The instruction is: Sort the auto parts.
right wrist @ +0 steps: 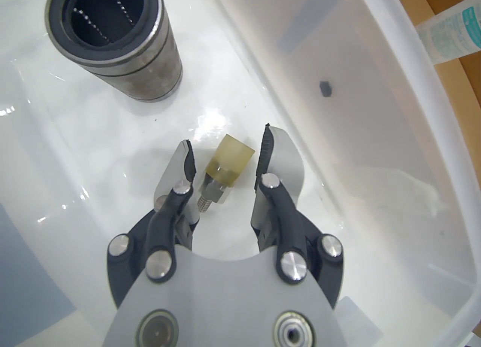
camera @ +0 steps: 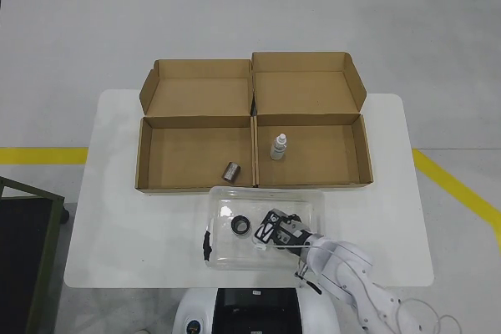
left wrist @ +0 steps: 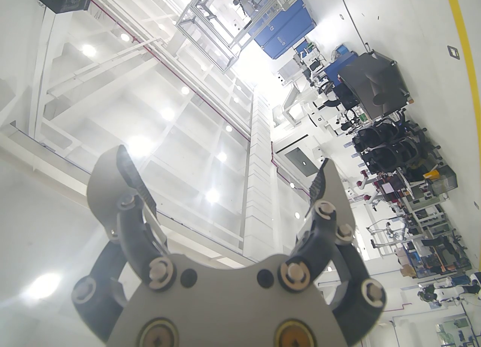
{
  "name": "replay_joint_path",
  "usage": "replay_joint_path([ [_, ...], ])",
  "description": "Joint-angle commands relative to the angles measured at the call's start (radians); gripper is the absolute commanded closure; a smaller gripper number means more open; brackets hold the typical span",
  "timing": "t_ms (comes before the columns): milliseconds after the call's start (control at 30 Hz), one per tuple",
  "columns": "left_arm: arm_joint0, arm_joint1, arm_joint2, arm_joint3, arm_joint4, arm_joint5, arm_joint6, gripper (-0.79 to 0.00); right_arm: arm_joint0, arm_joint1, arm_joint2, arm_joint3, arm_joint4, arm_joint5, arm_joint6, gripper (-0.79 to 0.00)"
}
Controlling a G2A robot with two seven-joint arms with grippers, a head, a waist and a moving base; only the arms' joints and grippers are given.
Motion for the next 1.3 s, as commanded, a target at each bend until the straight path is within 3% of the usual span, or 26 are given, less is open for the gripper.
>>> replay_joint_path([
  [0, 0.0, 0.0, 0.0, 0.0, 0.0, 0.0, 0.0, -0.785, -0.001, -0.001, -0.003, 0.0, 0.0, 0.0, 0.001, -0.308],
  [267, 0.0, 0.0, 0.0, 0.0, 0.0, 0.0, 0.0, -0.785, 0.007, -0.006, -0.013, 0.019, 0.016, 0.01, 0.01, -0.277],
  [433, 0.0, 0.0, 0.0, 0.0, 0.0, 0.0, 0.0, -0.785, 0.015, -0.007, -0.015, 0.014, 0.013, 0.007, 0.017, -0.028],
  [500, 0.0, 0.0, 0.0, 0.0, 0.0, 0.0, 0.0, -0.785, 0.016, -0.007, -0.013, 0.011, 0.012, 0.005, 0.019, 0.0],
  [767, 0.0, 0.0, 0.0, 0.0, 0.0, 0.0, 0.0, -0.785, 0.012, -0.006, 0.006, -0.028, 0.041, -0.017, -0.027, 0.0],
  [933, 0.0, 0.0, 0.0, 0.0, 0.0, 0.0, 0.0, -0.785, -0.009, 0.002, 0.037, -0.069, 0.08, -0.077, -0.116, 0.0],
  [1267, 0.0, 0.0, 0.0, 0.0, 0.0, 0.0, 0.0, -0.785, -0.043, 0.008, 0.129, -0.064, 0.339, -0.14, -0.354, 0.0],
])
